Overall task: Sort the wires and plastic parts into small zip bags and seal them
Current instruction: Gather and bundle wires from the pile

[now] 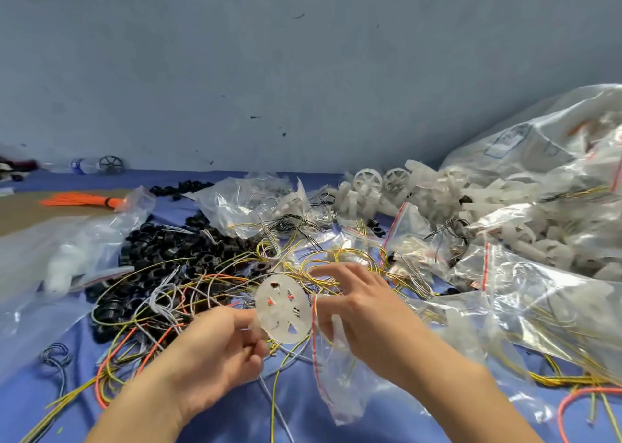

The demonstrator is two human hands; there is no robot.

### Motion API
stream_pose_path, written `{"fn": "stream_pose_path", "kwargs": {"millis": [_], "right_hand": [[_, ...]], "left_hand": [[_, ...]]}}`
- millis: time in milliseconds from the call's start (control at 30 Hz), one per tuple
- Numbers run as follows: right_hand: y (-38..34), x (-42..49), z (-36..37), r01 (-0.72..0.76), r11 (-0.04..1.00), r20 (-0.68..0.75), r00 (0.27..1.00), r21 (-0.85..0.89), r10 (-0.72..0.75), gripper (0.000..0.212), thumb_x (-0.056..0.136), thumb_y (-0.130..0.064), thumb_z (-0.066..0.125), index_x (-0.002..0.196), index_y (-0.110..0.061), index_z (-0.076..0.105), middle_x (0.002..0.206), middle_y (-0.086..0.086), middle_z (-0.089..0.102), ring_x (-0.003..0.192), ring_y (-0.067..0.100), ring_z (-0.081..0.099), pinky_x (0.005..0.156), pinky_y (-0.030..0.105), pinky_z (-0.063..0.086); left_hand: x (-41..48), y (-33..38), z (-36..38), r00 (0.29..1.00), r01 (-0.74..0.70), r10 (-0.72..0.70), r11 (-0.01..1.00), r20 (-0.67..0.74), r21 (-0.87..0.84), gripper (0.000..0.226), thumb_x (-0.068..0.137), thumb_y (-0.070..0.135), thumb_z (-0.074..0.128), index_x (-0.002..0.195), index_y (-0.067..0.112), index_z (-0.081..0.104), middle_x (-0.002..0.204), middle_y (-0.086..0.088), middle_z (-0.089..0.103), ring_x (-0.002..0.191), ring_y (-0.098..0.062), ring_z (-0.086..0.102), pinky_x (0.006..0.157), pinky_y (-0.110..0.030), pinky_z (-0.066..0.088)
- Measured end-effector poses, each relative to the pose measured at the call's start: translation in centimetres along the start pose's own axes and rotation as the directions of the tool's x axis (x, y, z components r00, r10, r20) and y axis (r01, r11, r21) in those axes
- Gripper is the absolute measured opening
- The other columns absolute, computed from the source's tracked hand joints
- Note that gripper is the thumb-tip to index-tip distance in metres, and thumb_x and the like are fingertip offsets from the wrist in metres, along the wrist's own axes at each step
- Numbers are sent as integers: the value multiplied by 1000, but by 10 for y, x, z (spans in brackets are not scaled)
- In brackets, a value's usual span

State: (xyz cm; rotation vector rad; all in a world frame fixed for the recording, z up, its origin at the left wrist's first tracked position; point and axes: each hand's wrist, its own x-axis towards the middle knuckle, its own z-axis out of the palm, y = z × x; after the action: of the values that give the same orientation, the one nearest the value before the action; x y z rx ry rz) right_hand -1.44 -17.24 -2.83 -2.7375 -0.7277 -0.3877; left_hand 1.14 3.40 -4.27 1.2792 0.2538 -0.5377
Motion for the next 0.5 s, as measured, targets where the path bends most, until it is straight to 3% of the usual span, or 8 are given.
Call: {"fn": "stream_pose_path", "kwargs": {"millis": [100, 233, 333, 433, 500], "right_hand": [[2, -2, -2, -55, 995, -173, 982, 85, 69, 23, 83, -16, 37, 77, -26, 57, 139, -4, 49, 130, 19, 41, 100, 34, 37], [4, -5, 0, -48, 979, -310, 944, 197, 109, 35, 75, 7, 46, 77, -27, 52, 131, -7, 52, 123, 18, 46, 93, 30, 40], [5, -6, -4, -28, 964, -376, 918, 265, 130, 36, 72, 9, 46, 74, -26, 52, 123, -5, 55, 116, 18, 54, 88, 38, 46], [3, -4, -9, -36, 956, -394, 906, 292, 154, 36, 70, 9, 48, 71, -27, 53, 118, -4, 57, 107, 16, 58, 85, 40, 47], [0, -3, -13, -37, 965, -372, 918, 261, 136, 33, 71, 6, 48, 71, -26, 54, 118, -4, 58, 105, 17, 58, 85, 39, 47]], "left_hand": [[-5, -3, 8, 996, 44, -42, 999, 81, -22, 19, 93, 5, 39, 84, 5, 56, 56, -5, 43, 40, -11, 47, 33, -17, 35], [-8, -11, 24, 977, 56, -51, 998, 207, -18, 24, 97, 10, 47, 94, 1, 69, 65, -6, 55, 48, -10, 50, 33, -18, 38], [-9, -14, 37, 982, -87, 66, 990, 179, 112, 23, 101, 14, 47, 112, 2, 63, 72, -12, 66, 46, -12, 51, 35, -20, 39], [-13, -14, 49, 950, -277, 202, 896, 237, 346, 20, 102, 17, 45, 111, 11, 62, 77, -11, 73, 35, -9, 40, 31, -15, 28], [-15, -16, 57, 917, -359, 219, 816, 334, 453, 23, 103, 24, 43, 105, 12, 63, 53, 0, 63, 29, -7, 31, 32, -14, 20]]}}
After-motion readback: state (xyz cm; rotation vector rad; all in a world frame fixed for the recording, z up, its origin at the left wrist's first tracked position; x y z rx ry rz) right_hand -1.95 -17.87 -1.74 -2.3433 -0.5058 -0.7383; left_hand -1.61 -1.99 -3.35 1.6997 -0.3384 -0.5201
